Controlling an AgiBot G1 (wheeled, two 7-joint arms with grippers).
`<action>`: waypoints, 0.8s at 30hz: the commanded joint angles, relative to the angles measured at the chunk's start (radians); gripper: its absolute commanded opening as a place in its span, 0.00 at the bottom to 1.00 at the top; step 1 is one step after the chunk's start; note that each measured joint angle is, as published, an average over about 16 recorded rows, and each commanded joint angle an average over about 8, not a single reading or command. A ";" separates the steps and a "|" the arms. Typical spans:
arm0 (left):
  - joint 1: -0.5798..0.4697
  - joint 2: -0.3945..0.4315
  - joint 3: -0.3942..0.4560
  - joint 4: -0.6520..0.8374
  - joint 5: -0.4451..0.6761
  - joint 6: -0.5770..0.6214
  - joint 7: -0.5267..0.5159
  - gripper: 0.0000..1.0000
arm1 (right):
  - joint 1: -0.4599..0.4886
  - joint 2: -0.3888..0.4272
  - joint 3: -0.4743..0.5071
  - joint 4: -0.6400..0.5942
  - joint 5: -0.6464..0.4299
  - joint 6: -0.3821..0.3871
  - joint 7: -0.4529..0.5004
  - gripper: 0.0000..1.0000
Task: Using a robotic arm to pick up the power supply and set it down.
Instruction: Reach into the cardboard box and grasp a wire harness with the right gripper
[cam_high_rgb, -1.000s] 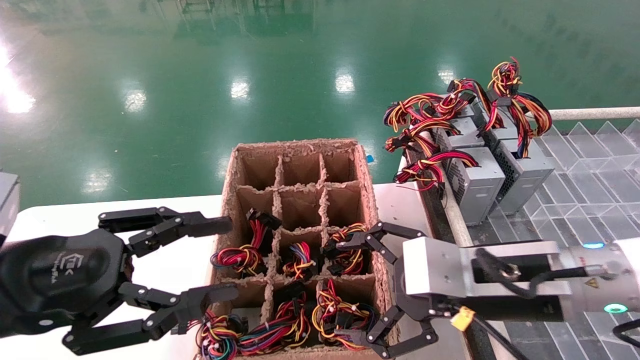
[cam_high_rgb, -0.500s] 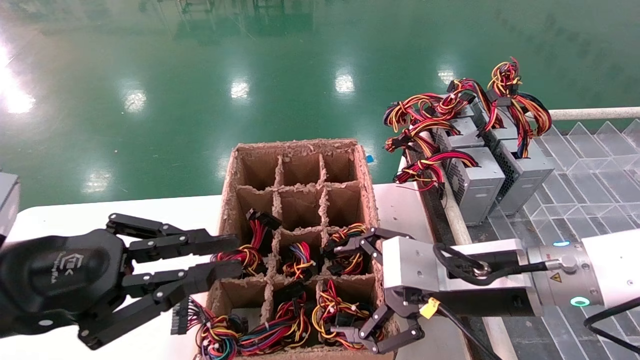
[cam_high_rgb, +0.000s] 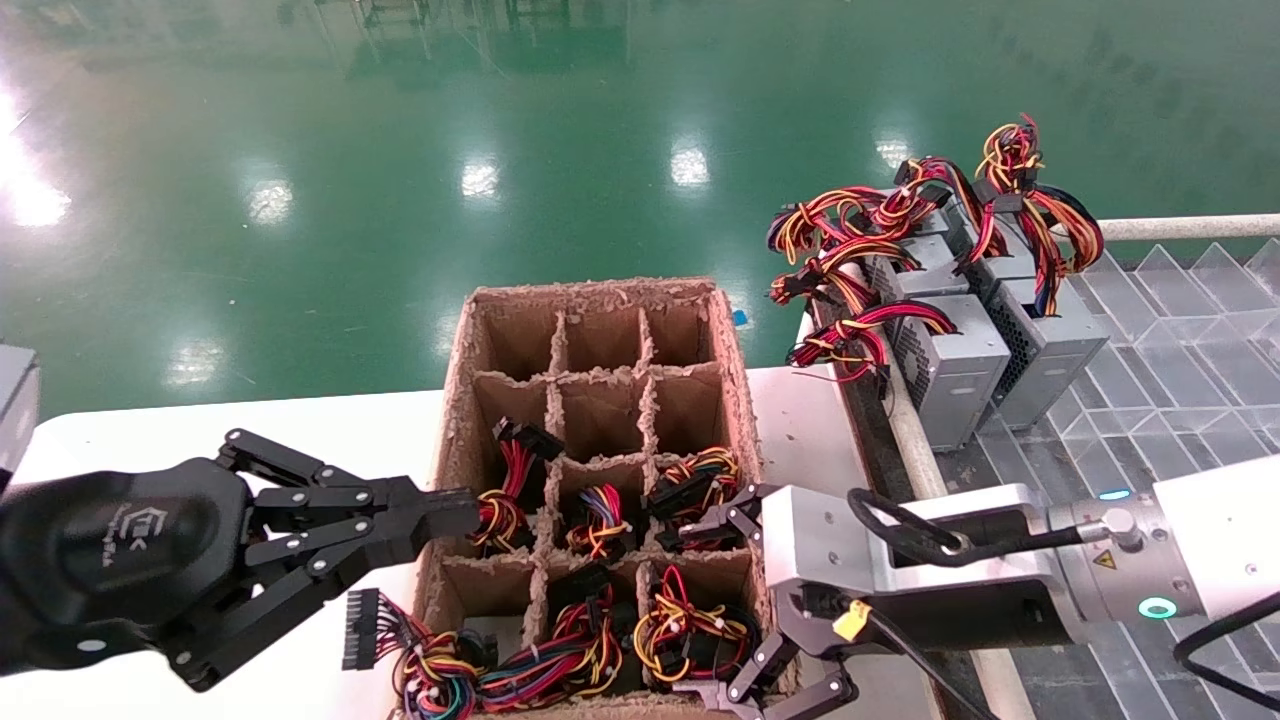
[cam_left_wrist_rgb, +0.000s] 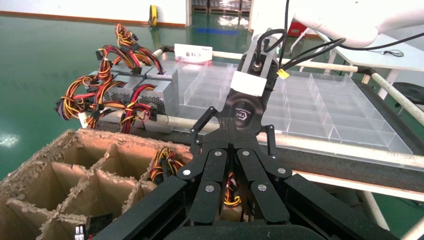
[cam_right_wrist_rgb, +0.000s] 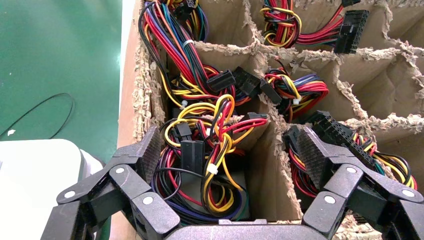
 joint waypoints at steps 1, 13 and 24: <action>0.000 0.000 0.000 0.000 0.000 0.000 0.000 0.00 | 0.003 0.000 -0.002 -0.001 -0.003 -0.002 0.009 0.00; 0.000 0.000 0.000 0.000 0.000 0.000 0.000 0.00 | 0.003 0.002 0.002 -0.004 -0.007 0.011 0.015 0.00; 0.000 0.000 0.000 0.000 0.000 0.000 0.000 0.00 | 0.010 0.003 -0.001 -0.004 -0.014 0.008 0.016 0.00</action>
